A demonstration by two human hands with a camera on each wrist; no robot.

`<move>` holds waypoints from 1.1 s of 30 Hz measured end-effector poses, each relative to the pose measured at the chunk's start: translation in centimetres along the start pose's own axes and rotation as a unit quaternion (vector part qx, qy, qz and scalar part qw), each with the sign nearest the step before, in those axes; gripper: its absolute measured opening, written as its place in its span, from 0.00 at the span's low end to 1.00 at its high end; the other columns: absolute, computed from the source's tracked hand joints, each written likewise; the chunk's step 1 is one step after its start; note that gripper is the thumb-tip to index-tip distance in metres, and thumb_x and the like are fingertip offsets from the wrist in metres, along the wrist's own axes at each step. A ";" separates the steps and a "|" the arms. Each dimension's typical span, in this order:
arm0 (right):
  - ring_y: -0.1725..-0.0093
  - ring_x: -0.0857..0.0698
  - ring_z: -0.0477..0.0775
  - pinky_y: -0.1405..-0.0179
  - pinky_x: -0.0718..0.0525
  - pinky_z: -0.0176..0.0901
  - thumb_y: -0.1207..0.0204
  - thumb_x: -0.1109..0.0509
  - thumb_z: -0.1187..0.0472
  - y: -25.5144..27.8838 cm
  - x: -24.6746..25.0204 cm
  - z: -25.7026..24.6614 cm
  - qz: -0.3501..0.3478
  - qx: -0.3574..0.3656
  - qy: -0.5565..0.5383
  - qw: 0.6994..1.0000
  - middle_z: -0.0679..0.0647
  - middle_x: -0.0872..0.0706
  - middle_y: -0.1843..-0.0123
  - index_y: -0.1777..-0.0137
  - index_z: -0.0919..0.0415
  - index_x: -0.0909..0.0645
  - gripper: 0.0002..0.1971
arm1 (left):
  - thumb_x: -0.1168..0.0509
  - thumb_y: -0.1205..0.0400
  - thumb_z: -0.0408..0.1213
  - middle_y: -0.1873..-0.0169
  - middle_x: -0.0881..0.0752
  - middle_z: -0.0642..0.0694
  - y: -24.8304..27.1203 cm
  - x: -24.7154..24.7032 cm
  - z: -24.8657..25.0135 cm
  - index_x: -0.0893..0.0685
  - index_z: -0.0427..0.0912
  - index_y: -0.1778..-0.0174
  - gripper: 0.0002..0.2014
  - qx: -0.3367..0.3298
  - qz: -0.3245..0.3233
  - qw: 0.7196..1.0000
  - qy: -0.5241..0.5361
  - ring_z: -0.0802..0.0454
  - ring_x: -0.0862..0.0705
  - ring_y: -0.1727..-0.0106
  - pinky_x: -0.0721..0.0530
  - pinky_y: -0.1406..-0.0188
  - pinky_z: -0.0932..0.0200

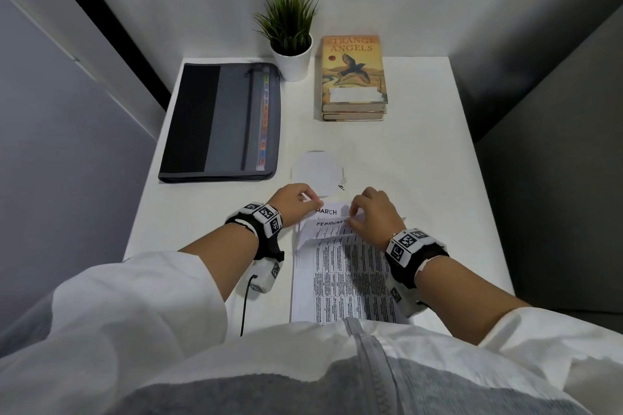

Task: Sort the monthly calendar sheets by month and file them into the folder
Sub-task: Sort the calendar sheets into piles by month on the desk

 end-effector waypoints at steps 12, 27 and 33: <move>0.54 0.17 0.59 0.58 0.18 0.49 0.21 0.37 0.67 0.1 0.3 0.1 0.001 0.002 -0.029 1.000 0.56 0.14 0.55 0.50 0.61 0.20 0.06 | 0.37 0.19 0.29 0.68 0.19 0.52 -0.3 0.0 0.5 0.10 0.47 0.58 0.12 -0.016 -0.012 0.999 -0.047 0.52 0.25 0.70 0.25 0.67 0.61; 0.61 0.22 0.50 0.62 0.26 0.42 0.22 0.36 0.58 0.1 0.2 0.4 0.003 -0.025 -0.094 0.995 0.48 0.23 0.63 0.46 0.55 0.16 0.09 | 0.25 0.25 0.39 0.67 0.13 0.59 -0.3 -1.1 0.1 0.09 0.42 0.61 0.04 -0.017 -0.069 0.997 -0.038 0.68 0.20 0.70 0.28 0.73 0.76; 0.53 0.25 0.53 0.51 0.26 0.46 0.21 0.34 0.49 0.0 0.3 0.4 0.020 -0.016 -0.028 0.999 0.54 0.20 0.58 0.64 0.61 0.16 0.17 | 0.29 0.21 0.40 0.63 0.14 0.51 -0.1 -0.4 0.5 0.10 0.45 0.54 0.04 -0.018 -0.035 0.999 0.010 0.58 0.19 0.65 0.22 0.60 0.60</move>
Point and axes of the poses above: each hand's wrist, its own y-axis away from the middle knuckle, its own x-axis out of the back of the hand, z = x × y, the point moved 10 cm from there along -y, towards the middle knuckle
